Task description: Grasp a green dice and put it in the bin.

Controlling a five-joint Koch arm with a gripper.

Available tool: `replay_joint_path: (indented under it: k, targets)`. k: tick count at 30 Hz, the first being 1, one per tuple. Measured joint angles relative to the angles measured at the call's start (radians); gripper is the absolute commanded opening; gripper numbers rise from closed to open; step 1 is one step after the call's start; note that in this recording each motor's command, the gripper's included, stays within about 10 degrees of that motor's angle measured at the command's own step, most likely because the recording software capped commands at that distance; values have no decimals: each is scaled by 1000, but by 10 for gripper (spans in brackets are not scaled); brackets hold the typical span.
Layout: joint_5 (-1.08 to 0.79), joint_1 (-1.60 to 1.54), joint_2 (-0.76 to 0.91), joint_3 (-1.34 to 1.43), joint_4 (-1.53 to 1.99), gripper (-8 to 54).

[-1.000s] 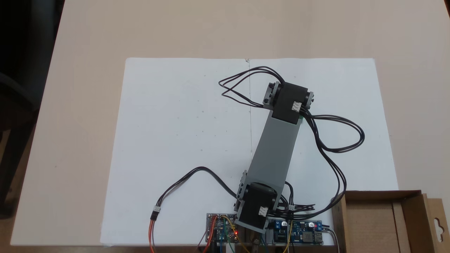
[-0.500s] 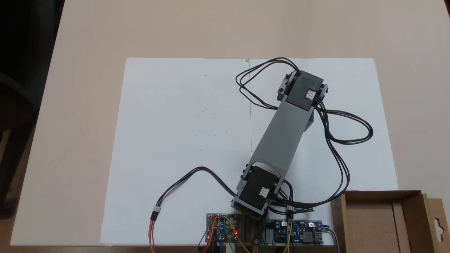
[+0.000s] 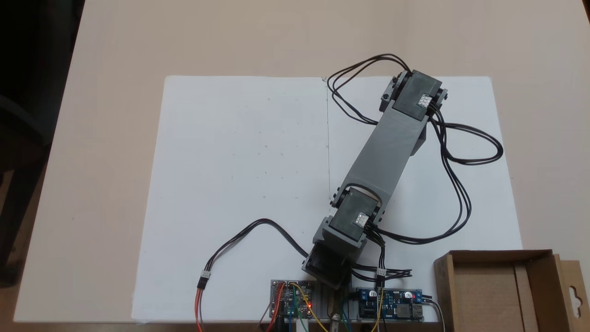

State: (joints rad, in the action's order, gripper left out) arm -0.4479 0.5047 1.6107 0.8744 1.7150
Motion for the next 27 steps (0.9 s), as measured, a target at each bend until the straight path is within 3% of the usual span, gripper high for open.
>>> replay_joint_path:
  k: [9,27]
  targets:
    - [0,0,-156,-89,-2,467]
    - [0,0,-235,-92,-9,456]
